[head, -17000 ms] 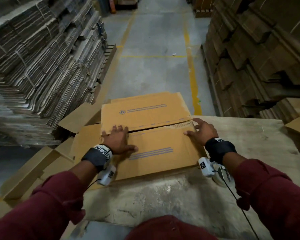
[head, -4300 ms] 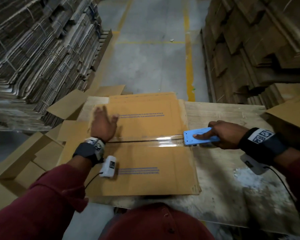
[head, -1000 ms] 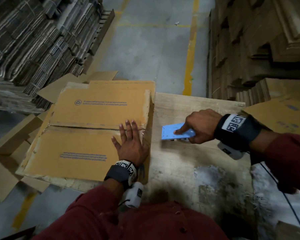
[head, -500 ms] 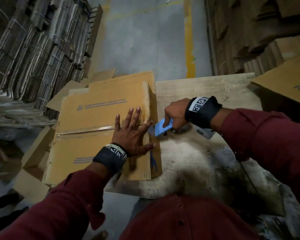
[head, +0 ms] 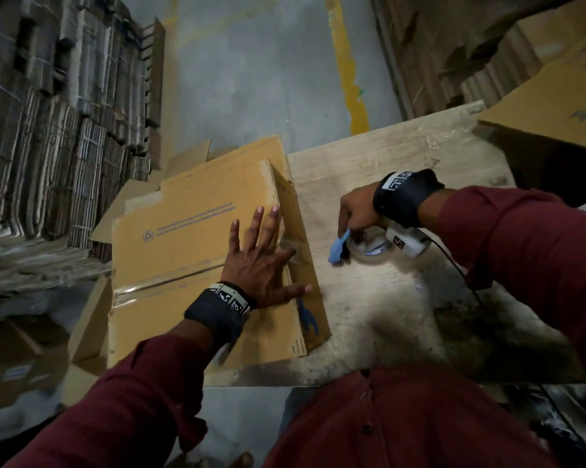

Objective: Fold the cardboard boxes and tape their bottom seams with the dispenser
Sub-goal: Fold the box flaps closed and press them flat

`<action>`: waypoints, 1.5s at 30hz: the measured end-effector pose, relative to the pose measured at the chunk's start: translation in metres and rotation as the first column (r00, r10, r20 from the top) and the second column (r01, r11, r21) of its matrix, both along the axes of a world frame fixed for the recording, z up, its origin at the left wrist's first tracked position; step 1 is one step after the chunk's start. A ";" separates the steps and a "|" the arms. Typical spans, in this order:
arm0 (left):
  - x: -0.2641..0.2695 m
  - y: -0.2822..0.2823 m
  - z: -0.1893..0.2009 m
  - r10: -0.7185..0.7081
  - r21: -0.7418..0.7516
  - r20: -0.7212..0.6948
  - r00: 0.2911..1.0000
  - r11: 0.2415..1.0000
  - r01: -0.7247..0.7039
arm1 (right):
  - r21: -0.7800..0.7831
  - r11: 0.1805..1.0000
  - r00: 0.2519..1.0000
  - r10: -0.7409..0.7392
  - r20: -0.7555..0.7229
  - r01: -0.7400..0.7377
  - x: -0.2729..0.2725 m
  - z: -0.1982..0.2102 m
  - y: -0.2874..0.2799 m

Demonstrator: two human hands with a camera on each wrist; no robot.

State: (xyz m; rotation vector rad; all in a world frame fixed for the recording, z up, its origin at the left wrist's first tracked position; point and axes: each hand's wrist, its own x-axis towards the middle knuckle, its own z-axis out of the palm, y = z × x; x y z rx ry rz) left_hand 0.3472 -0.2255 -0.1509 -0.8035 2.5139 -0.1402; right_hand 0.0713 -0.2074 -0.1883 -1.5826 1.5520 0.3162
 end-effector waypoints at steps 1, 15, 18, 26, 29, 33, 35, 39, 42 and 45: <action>-0.003 0.000 0.000 -0.007 0.006 0.008 1.000 1.000 0.007 | 0.023 0.999 0.999 -0.041 0.019 0.041 -0.005 -0.003 0.001; 0.008 -0.006 0.019 0.287 0.279 -0.355 0.890 0.941 -0.192 | -0.488 0.873 1.000 -0.022 0.001 0.020 0.029 -0.048 0.038; 0.016 0.000 0.018 0.328 0.321 -0.362 0.873 0.923 -0.214 | -0.541 0.779 0.864 -0.001 0.503 0.316 0.078 -0.055 0.069; 0.018 0.005 0.000 0.126 0.137 -0.307 0.943 0.987 -0.087 | -0.574 0.612 0.786 -0.133 0.604 0.544 0.100 -0.040 0.094; 0.023 0.008 -0.002 0.013 0.063 -0.235 0.972 0.998 0.002 | -0.585 0.625 0.810 -0.134 0.571 0.516 0.103 -0.034 0.099; 0.023 0.003 -0.002 -0.118 -0.013 -0.197 0.973 0.993 0.118 | -0.552 0.665 0.813 -0.150 0.562 0.504 0.118 -0.042 0.100; 0.015 -0.003 0.000 -0.181 -0.014 -0.139 0.974 0.983 0.181 | -0.529 0.680 0.809 -0.164 0.565 0.507 0.130 -0.046 0.102; -0.007 -0.004 0.003 -0.212 0.048 -0.001 0.977 0.976 0.212 | -0.432 0.710 0.766 -0.236 0.598 0.556 0.146 -0.052 0.104; -0.016 -0.002 0.004 -0.174 0.101 0.093 0.980 0.981 0.164 | -0.358 0.720 0.730 -0.296 0.616 0.594 0.150 -0.059 0.102; -0.012 -0.007 0.010 -0.099 0.160 -0.025 0.995 0.982 0.101 | -0.318 0.737 0.722 -0.319 0.615 0.596 0.149 -0.059 0.101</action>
